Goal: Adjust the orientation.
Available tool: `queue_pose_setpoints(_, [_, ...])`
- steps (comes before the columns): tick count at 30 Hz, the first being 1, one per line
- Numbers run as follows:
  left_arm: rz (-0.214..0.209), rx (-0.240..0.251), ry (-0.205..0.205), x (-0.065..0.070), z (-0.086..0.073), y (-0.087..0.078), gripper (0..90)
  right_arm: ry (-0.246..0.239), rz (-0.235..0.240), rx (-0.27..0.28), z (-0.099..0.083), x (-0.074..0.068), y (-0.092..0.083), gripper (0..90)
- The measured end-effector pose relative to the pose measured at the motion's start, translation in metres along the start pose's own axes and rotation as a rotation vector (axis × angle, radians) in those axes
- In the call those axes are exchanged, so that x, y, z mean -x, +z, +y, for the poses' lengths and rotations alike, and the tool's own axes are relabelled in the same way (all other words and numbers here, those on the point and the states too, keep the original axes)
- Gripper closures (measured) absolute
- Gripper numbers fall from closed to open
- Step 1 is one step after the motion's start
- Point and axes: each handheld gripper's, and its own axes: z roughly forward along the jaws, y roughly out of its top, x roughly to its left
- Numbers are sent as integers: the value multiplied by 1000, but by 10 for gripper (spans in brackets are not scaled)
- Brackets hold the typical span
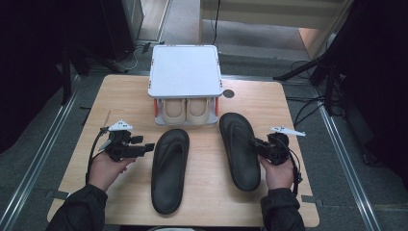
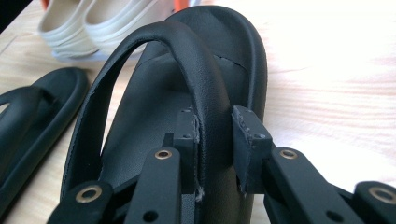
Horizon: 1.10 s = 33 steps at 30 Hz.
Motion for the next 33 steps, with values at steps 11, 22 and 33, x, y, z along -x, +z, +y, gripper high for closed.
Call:
queue_pose_setpoints(11, [-6, 4, 12, 1, 0, 0, 387, -36, 37, -43, -20, -25, 10, 737])
queue_pose_setpoints(22, [-10, 10, 37, 3, -1, 2, 457, -92, 71, -90, -29, -50, 30, 735])
queue_pose_setpoints(33, [-8, -4, 33, 2, -1, 3, 531, -102, 106, -111, -33, -63, 39, 732])
